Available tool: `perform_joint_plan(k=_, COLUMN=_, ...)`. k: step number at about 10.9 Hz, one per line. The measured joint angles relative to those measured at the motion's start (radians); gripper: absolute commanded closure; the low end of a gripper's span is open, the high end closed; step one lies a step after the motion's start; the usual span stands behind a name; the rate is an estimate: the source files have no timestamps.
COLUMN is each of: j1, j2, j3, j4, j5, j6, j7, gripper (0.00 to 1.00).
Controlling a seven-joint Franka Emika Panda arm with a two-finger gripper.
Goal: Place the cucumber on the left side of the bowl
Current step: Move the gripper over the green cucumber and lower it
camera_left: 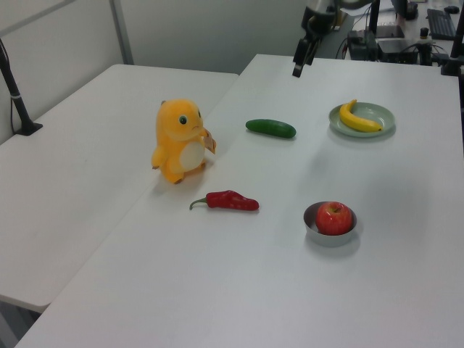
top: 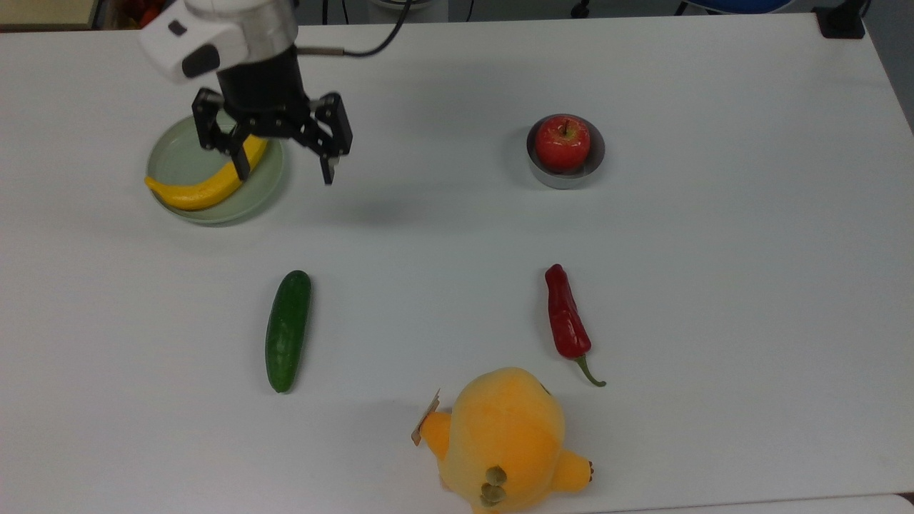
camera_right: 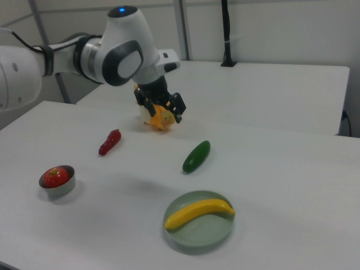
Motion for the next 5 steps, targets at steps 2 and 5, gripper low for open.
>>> perform_joint_plan(k=2, j1=-0.015, j2=0.057, j3=-0.001, j4=0.002, j5=0.0, j6=0.085, j7=0.0, gripper=0.0)
perform_joint_plan(k=5, j1=-0.036, j2=0.141, j3=-0.001, j4=0.003, j5=0.0, j6=0.232, j7=0.0, gripper=0.0)
